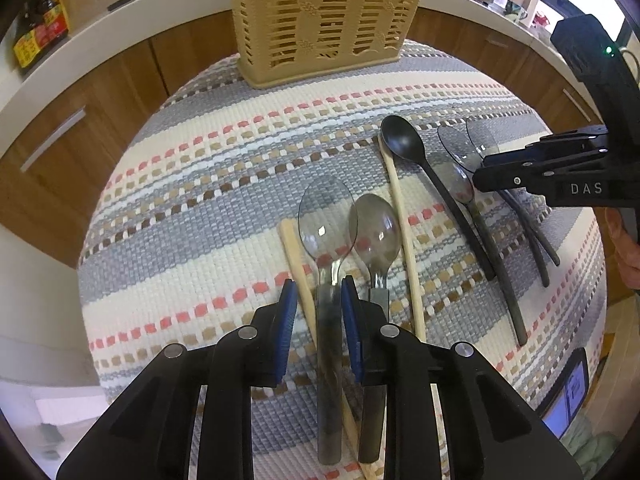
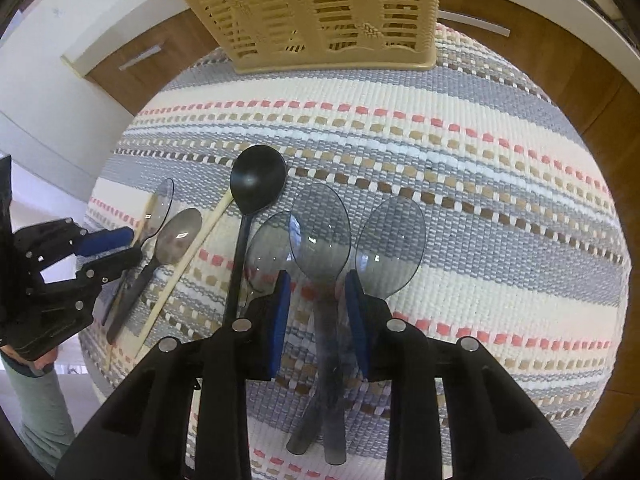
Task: Organize utensils
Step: 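Grasp a clear plastic spoon with the left tool while the right tool grasps another, then lift both clear spoons and drop them into the tan caddy, then move both open tools back over the remaining utensils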
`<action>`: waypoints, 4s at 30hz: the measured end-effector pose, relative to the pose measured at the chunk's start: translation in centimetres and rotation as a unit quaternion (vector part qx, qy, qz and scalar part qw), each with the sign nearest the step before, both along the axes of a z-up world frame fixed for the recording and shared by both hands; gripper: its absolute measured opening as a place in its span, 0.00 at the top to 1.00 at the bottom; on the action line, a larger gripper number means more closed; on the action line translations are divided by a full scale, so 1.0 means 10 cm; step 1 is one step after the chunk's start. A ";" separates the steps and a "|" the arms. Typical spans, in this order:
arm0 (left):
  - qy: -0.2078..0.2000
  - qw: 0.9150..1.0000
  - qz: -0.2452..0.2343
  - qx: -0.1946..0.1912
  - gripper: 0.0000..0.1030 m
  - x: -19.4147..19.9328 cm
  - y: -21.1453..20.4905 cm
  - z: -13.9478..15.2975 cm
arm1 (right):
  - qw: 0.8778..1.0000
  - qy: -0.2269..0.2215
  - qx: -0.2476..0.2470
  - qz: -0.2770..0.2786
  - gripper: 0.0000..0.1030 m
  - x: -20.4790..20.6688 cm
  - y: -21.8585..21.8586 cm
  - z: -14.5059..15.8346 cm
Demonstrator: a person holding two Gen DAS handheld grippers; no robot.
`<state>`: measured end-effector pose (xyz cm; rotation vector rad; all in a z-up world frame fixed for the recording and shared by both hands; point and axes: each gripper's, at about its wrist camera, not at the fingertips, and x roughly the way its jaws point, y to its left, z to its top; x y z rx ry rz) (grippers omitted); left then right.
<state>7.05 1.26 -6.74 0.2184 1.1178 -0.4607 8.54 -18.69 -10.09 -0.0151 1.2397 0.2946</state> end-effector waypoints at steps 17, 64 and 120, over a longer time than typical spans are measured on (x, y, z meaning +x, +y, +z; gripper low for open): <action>-0.010 0.998 0.069 -0.011 0.90 0.08 0.03 0.08 | 0.999 -0.037 0.004 0.022 0.90 -0.10 0.16 0.06; -0.154 0.975 0.041 -0.155 0.70 0.44 0.04 1.24 | 0.963 -0.264 0.047 0.013 0.70 0.05 -0.02 1.43; -0.319 0.914 0.118 -0.220 0.53 0.52 -0.01 1.80 | 0.921 -0.374 -0.003 -0.106 0.52 0.24 -0.22 1.77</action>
